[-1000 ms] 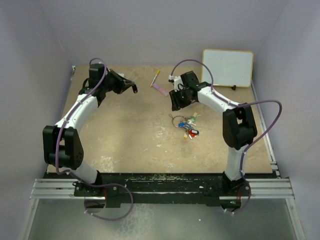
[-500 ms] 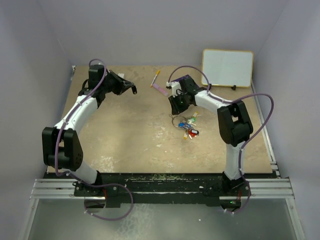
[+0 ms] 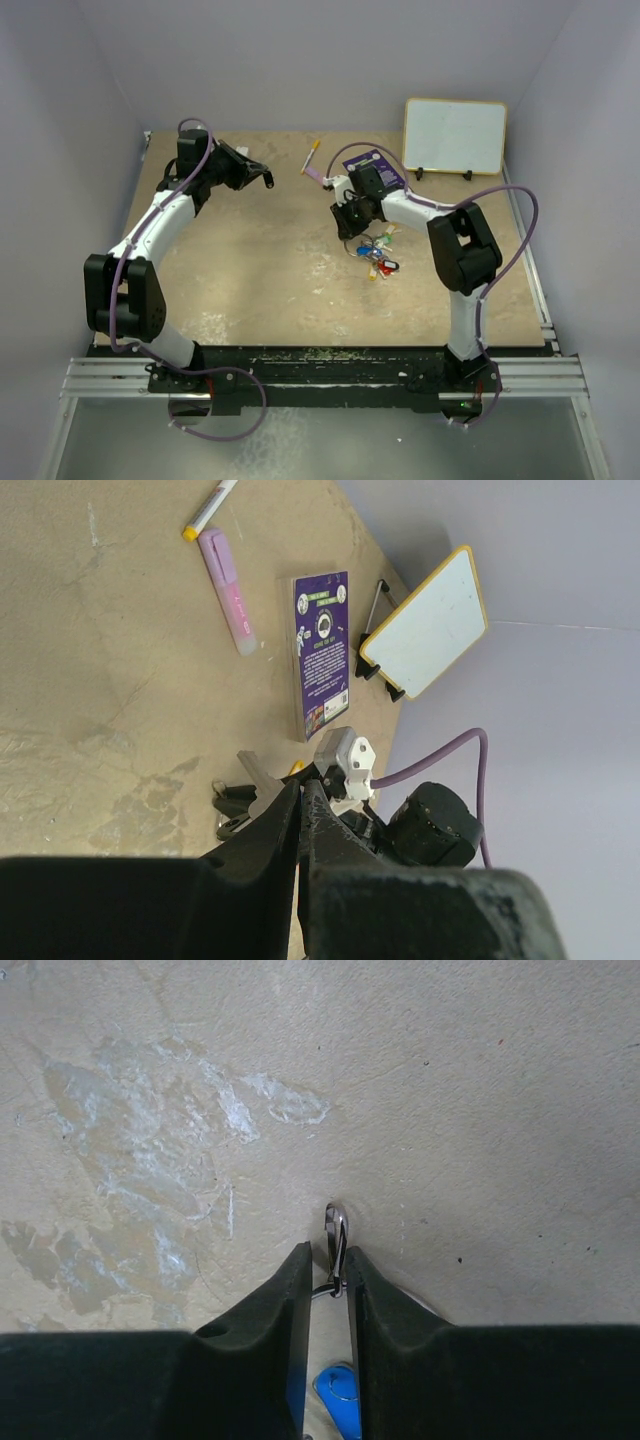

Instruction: Put the keys on the keyring

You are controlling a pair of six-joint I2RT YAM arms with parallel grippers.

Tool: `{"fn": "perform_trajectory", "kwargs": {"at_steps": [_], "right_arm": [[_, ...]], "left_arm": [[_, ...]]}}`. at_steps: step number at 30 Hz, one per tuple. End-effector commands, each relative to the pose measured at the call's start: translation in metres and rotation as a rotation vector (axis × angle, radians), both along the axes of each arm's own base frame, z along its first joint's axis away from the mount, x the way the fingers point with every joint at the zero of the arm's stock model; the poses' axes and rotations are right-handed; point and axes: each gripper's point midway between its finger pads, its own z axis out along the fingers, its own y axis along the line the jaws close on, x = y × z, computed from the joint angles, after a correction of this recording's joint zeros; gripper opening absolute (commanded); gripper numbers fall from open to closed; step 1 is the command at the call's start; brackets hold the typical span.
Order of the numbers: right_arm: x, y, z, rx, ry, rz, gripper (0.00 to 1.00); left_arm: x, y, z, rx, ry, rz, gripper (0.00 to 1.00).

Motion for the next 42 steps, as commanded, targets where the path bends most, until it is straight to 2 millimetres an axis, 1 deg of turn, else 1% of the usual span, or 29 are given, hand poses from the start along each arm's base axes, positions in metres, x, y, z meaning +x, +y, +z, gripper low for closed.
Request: {"fn": "perform_trajectory", "kwargs": {"at_steps": [1,5,11,14,16,18,22,23,25,27,28,29,31,33,34,38,39,42], "right_arm": [[-0.004,-0.010,-0.010,-0.049,-0.009,-0.004,0.21],[-0.014,-0.021,-0.020,-0.092,0.009,-0.007,0.23],[-0.024,-0.032,-0.024,-0.129,0.023,-0.007,0.25],[-0.034,-0.039,-0.029,-0.150,0.041,0.001,0.25],[-0.035,-0.041,-0.028,-0.153,0.033,-0.002,0.25],[-0.031,-0.044,-0.029,-0.170,0.013,-0.016,0.23],[-0.032,-0.047,-0.032,-0.187,0.017,-0.028,0.19],[-0.031,-0.048,-0.031,-0.189,0.009,-0.032,0.17],[-0.030,-0.051,-0.031,-0.202,-0.004,-0.045,0.06],[-0.030,-0.054,-0.034,-0.215,-0.004,-0.054,0.01],[-0.030,-0.056,-0.034,-0.219,-0.010,-0.063,0.00],[-0.028,-0.056,-0.029,-0.213,-0.026,-0.077,0.00],[-0.022,-0.054,-0.014,-0.179,-0.077,-0.113,0.00],[-0.016,-0.053,0.011,-0.150,-0.130,-0.156,0.00],[-0.011,-0.051,0.027,-0.123,-0.159,-0.179,0.00],[0.008,-0.035,0.102,0.009,-0.264,-0.252,0.00],[0.013,-0.030,0.128,0.051,-0.301,-0.269,0.00],[0.018,-0.018,0.183,0.145,-0.369,-0.306,0.00]], "left_arm": [[0.000,0.004,0.023,0.002,-0.073,0.003,0.04],[-0.001,0.004,0.023,0.000,-0.071,0.004,0.04],[-0.002,0.004,0.022,-0.002,-0.067,0.002,0.04],[-0.002,0.004,0.021,-0.002,-0.065,0.004,0.04],[-0.002,0.004,0.020,-0.004,-0.061,0.003,0.04],[-0.002,0.004,0.020,-0.004,-0.062,0.002,0.04],[-0.001,0.004,0.020,-0.004,-0.062,0.004,0.04],[-0.001,0.004,0.020,-0.005,-0.062,0.006,0.04],[-0.001,0.004,0.020,-0.003,-0.062,0.007,0.04],[-0.002,0.004,0.019,-0.003,-0.059,0.006,0.04],[-0.001,0.004,0.019,-0.004,-0.058,0.005,0.04],[-0.001,0.004,0.019,-0.005,-0.057,0.006,0.04],[-0.001,0.004,0.021,-0.008,-0.057,0.005,0.04],[-0.001,0.002,0.023,-0.024,-0.047,0.002,0.04],[-0.001,0.000,0.025,-0.037,-0.042,-0.005,0.04],[-0.003,-0.012,0.032,-0.124,-0.001,-0.033,0.04],[-0.004,-0.016,0.033,-0.148,0.013,-0.041,0.04],[-0.011,-0.027,0.034,-0.213,0.064,-0.067,0.04]]}}
